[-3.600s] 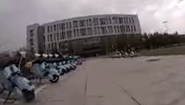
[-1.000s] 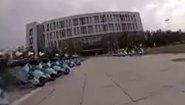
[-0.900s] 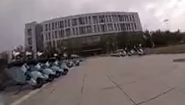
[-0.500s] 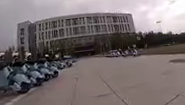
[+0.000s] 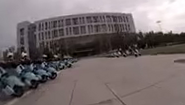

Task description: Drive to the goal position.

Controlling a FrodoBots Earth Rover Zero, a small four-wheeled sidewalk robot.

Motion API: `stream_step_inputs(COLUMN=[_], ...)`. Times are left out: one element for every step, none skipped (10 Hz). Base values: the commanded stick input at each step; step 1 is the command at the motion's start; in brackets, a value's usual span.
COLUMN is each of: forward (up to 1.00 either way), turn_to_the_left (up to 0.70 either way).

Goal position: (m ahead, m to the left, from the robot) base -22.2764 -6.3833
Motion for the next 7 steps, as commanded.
stream_step_inputs(forward=[0.05,0.05,0.05,0.05,0.05,0.05,0.05], turn_to_the_left=[0.00,0.00,0.00,0.00,-0.01,0.00,0.00])
